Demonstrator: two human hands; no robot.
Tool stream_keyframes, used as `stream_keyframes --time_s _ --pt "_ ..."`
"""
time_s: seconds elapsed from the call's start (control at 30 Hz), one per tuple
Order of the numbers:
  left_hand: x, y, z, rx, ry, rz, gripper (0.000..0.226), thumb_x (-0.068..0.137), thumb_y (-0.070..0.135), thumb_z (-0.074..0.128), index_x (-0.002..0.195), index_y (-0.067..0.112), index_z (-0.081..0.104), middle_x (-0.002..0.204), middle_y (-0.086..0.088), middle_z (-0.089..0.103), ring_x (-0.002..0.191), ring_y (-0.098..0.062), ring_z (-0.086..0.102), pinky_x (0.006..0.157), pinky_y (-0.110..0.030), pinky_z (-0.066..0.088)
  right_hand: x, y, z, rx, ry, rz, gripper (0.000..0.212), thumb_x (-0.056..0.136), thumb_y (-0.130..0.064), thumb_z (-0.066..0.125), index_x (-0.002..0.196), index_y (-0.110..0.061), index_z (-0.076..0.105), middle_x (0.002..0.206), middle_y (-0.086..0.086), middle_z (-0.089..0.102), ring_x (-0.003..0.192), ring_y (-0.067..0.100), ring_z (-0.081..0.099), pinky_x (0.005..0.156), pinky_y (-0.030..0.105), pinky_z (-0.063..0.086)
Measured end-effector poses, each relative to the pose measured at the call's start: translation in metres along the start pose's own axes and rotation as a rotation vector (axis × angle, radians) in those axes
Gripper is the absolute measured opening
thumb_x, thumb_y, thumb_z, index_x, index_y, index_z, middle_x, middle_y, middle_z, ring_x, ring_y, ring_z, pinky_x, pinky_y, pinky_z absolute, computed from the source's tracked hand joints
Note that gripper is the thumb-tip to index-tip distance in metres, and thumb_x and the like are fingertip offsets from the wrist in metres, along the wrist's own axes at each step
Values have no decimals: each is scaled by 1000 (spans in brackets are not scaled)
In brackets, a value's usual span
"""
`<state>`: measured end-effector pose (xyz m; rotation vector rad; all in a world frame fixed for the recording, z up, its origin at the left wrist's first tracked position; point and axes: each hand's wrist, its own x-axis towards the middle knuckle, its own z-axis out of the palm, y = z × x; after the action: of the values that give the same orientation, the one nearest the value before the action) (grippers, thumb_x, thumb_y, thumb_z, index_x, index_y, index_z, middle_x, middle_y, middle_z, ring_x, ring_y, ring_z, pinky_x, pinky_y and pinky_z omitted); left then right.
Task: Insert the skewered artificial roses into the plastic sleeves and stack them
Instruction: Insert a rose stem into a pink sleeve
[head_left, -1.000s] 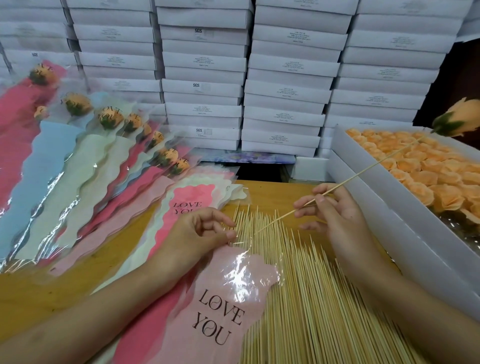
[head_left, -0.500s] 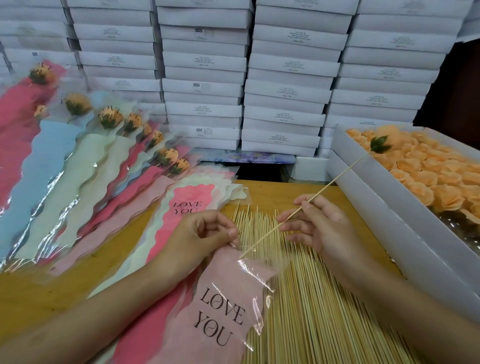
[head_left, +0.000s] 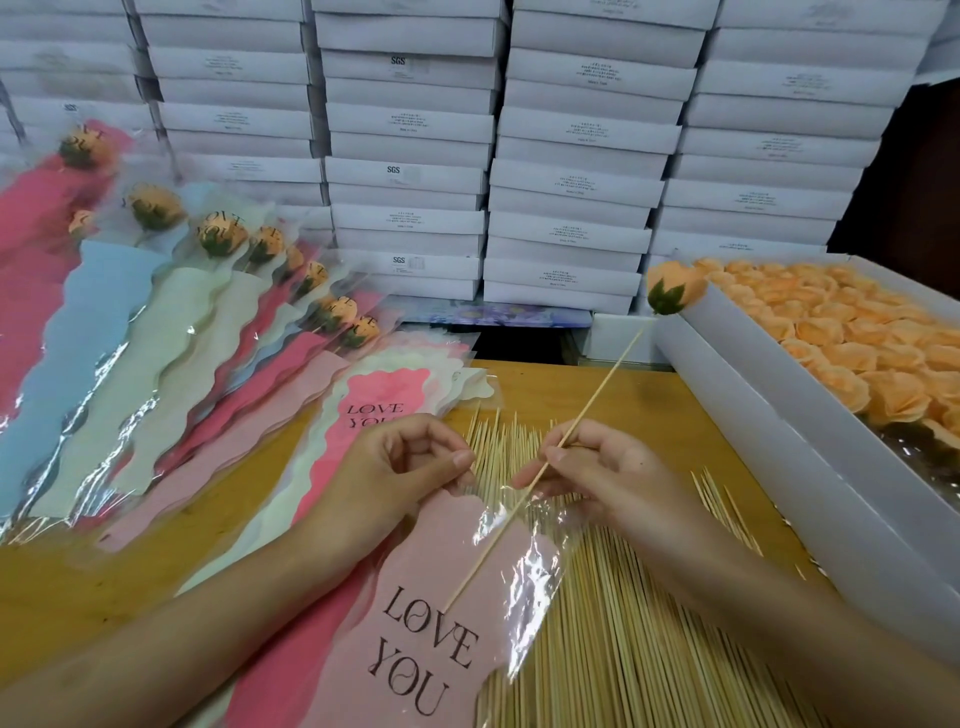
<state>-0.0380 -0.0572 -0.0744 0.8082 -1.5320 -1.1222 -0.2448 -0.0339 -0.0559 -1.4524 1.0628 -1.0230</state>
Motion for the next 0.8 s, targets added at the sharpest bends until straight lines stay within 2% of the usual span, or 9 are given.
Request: stream_keyframes --time_s 0.1,0.2,0.3,0.4,0.47,0.57,0.63,0.7,0.8 --pt "0 1 1 -10 3 1 12 77 10 66 81 -2 63 61 -4 66 53 -6 59 52 -9 43 -1 1 4 -12 -17 21 10 99 -17 53 101 -10 60 98 -4 76 81 8 72 80 42 56" --pt "0 2 1 -11 11 -3 10 77 6 66 80 -3 63 60 -5 66 53 -7 59 52 -10 44 -2 3 7 27 -61 60 8 99 -14 54 99 -10 60 99 0 76 77 11 72 63 27 58" --pt "0 1 0 16 22 -14 16 73 12 69 84 1 65 63 -7 67 57 -11 61 54 -16 46 -3 7 7 51 -70 70 8 97 -16 57 94 -13 63 90 2 76 69 11 68 58 23 54" --pt "-3 4 -3 15 -10 -89 45 73 19 75 115 16 61 83 -9 72 67 -18 62 56 -21 49 0 10 4 37 -32 49 12 93 -22 62 85 -27 70 79 8 64 71 20 58 69 30 47" --pt "-5 4 -5 -23 -67 -155 62 75 25 82 129 30 53 101 -1 74 83 -15 69 70 -18 53 2 11 1 67 12 31 13 92 -22 64 85 -32 70 84 19 63 77 26 54 74 39 45" --pt "-6 6 -4 -51 -84 -264 49 77 20 77 118 31 55 86 23 73 82 0 69 70 -7 49 6 11 -6 90 114 1 14 93 -19 62 104 -27 65 93 8 76 75 15 67 67 30 53" --pt "-7 7 -4 -113 -171 -316 39 78 12 69 115 19 59 79 16 74 75 1 69 66 -7 50 9 11 -11 88 186 -29 20 94 -16 61 112 -25 62 92 3 77 74 9 69 67 29 53" --pt "-9 8 -4 -114 -272 -333 28 78 13 77 104 9 68 80 1 74 75 -10 70 69 -17 55 11 11 -15 74 225 -54 25 94 -16 60 117 -28 60 91 1 77 75 8 69 70 30 53" --pt "-11 8 -6 -83 -385 -346 23 78 17 79 97 7 70 91 -11 72 82 -21 70 75 -30 56 12 11 -18 24 212 -73 31 94 -17 60 121 -32 57 92 -1 76 78 8 69 72 27 53"
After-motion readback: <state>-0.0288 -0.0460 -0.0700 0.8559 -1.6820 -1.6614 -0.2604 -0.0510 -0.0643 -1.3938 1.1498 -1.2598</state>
